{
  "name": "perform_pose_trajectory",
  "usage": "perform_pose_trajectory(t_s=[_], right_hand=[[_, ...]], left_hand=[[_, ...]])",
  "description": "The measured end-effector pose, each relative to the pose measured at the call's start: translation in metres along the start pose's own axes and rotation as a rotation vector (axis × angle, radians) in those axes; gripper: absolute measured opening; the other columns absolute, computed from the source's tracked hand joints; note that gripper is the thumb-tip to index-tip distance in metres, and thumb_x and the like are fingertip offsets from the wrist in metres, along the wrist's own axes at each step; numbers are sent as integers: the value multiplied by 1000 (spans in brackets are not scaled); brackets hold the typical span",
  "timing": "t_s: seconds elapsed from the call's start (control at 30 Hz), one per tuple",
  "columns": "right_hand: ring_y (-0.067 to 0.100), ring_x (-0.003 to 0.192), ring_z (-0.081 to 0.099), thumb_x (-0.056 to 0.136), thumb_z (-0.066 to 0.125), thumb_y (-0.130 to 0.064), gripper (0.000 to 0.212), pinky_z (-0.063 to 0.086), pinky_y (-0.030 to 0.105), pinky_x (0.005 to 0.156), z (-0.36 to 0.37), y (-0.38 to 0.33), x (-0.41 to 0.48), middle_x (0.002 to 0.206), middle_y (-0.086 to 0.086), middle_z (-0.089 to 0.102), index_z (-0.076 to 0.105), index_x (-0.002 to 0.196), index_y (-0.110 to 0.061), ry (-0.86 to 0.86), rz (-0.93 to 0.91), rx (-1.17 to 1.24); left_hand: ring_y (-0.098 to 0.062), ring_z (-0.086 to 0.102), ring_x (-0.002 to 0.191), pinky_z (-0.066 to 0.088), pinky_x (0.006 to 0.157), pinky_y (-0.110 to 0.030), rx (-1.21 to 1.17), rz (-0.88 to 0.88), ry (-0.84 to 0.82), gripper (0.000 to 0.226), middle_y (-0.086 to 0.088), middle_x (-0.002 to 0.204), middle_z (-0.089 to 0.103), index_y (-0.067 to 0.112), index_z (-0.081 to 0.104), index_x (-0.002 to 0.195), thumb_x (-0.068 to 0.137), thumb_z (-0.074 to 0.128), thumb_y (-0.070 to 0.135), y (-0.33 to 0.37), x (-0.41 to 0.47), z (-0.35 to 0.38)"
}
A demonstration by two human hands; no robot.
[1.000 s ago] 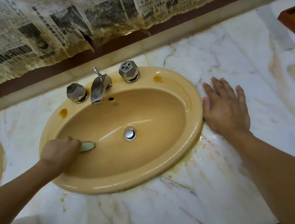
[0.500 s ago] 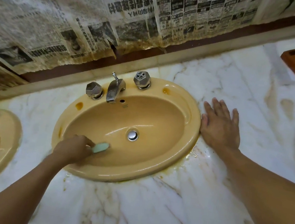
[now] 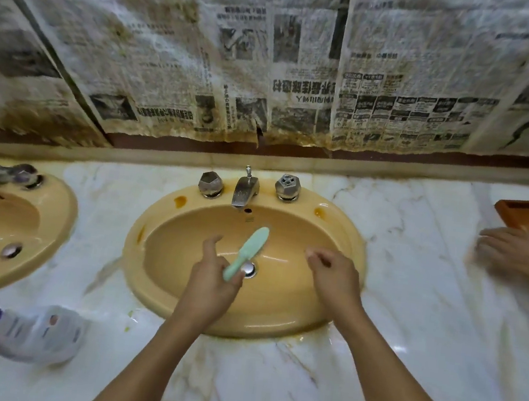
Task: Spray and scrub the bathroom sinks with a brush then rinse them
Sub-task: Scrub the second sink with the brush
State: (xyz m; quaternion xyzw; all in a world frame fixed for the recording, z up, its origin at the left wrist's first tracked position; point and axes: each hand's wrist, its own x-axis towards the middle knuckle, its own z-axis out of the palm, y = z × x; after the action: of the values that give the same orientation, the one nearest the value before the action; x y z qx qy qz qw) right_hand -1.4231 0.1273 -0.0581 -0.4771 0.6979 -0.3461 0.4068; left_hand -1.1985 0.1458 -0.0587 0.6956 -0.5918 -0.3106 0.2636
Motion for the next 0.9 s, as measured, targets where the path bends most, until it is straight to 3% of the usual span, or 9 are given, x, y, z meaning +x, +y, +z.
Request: perform_pose_trajectory(t_s=[0.07, 0.13, 0.23, 0.3, 0.43, 0.53, 0.63, 0.8, 0.9], right_hand=[[29, 107, 65, 98, 61, -44, 43, 53, 39, 87, 27, -21, -7, 105, 13, 73, 72, 101, -3, -162, 9, 54], [18, 107, 67, 99, 60, -46, 40, 53, 35, 89, 43, -45, -8, 107, 7, 74, 77, 94, -11, -261, 26, 131], [8, 85, 68, 102, 60, -37, 31, 48, 22, 76, 54, -74, -7, 98, 1, 78, 80, 90, -16, -307, 80, 226], [9, 73, 64, 102, 60, -31, 30, 48, 27, 77, 61, -88, -5, 89, 4, 78, 79, 91, -11, -323, 103, 267], [11, 74, 60, 103, 59, -25, 25, 42, 28, 67, 73, -109, -3, 97, 5, 74, 75, 104, -5, -310, 198, 276], [13, 85, 69, 105, 52, -26, 25, 47, 35, 78, 82, -114, 5, 103, 5, 74, 69, 113, -8, -283, 263, 298], [24, 91, 71, 108, 44, -25, 28, 52, 50, 95, 83, -113, 20, 108, 13, 72, 62, 119, -7, -254, 302, 259], [28, 78, 61, 110, 38, -28, 32, 61, 44, 66, 77, -111, 44, 94, 17, 58, 51, 122, -1, -210, 339, 112], [19, 51, 48, 109, 39, -35, 38, 41, 25, 46, 73, -111, 54, 79, 12, 53, 56, 117, -3, -194, 325, -47]], left_hand=[[-1, 61, 80, 43, 63, -13, -64, 45, -4, 72, 20, 82, 63, 11, 29, 154, 95, 70, 20, 18, 0, 0], [-2, 62, 76, 43, 60, -15, -130, 80, -14, 88, 12, 77, 68, 19, 12, 161, 94, 70, 20, 30, 2, -5], [-7, 68, 75, 51, 58, -23, -224, 74, -32, 93, 8, 82, 74, 32, 6, 162, 96, 70, 22, 37, 8, -16], [-10, 70, 73, 57, 62, -31, -281, 69, -36, 97, 4, 85, 76, 31, 1, 163, 96, 70, 19, 37, 12, -22], [-9, 72, 77, 53, 62, -16, -328, 76, -89, 111, 5, 89, 78, 28, -15, 163, 95, 71, 12, 24, 17, -31], [2, 65, 103, 52, 82, -17, -248, 72, -117, 113, 17, 117, 70, 33, -6, 164, 90, 79, 29, -10, 20, -43], [-12, 53, 132, 45, 108, -34, -114, 28, -23, 103, 8, 144, 55, 28, 9, 165, 89, 77, 42, -64, 20, -63], [-27, 22, 155, 23, 123, -55, 241, -71, 153, 100, -8, 168, 26, 19, 18, 163, 88, 42, 81, -149, 26, -98], [-24, 0, 159, 4, 126, -56, 338, -111, 79, 99, -5, 173, 6, 25, 10, 165, 88, 26, 86, -182, 32, -110]])
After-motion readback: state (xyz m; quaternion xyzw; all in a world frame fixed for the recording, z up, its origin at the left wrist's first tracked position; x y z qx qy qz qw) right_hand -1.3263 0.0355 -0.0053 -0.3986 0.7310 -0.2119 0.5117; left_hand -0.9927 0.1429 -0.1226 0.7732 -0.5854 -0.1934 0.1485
